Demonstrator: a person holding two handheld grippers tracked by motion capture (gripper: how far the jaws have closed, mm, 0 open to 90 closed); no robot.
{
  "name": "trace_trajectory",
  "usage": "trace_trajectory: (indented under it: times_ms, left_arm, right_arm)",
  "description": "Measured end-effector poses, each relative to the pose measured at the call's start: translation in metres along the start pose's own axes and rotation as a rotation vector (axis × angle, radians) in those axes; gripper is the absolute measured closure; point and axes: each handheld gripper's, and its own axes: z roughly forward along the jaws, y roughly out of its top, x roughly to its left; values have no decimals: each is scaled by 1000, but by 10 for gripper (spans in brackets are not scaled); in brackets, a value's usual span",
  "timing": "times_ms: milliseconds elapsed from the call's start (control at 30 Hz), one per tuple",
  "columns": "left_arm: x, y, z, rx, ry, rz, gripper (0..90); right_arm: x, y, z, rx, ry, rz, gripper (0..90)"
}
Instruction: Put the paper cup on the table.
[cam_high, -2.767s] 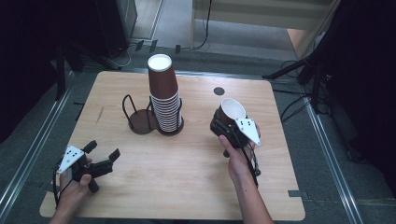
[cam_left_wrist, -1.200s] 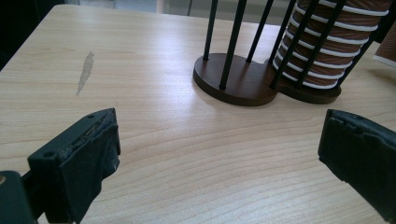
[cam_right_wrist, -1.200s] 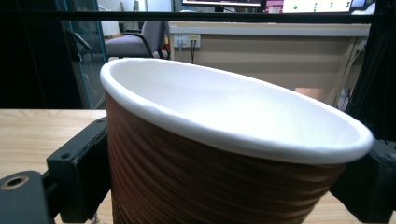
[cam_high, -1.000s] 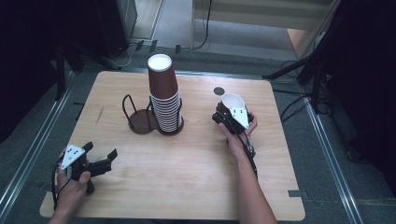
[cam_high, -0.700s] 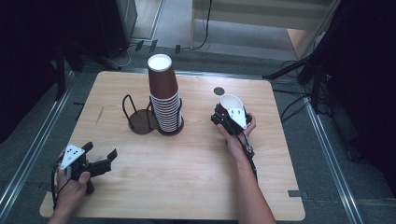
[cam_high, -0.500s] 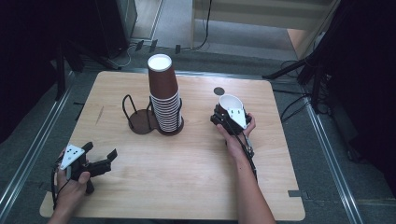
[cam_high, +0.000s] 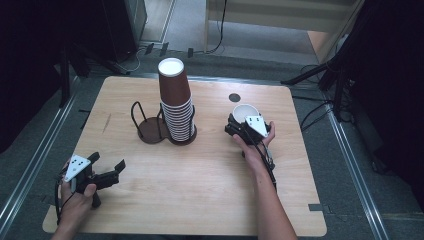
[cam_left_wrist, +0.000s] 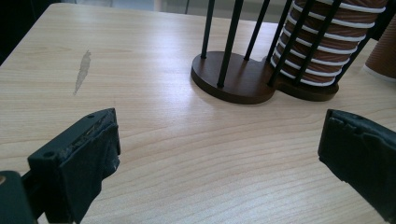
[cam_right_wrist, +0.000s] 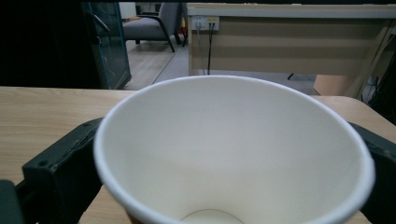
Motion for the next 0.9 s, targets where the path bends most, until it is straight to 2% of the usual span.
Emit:
trace_trajectory:
  times_ms: [900]
  left_arm:
    - [-1, 0, 1, 4, 4, 7, 0]
  right_arm:
    - [-12, 7, -48, -46, 77, 20, 0]
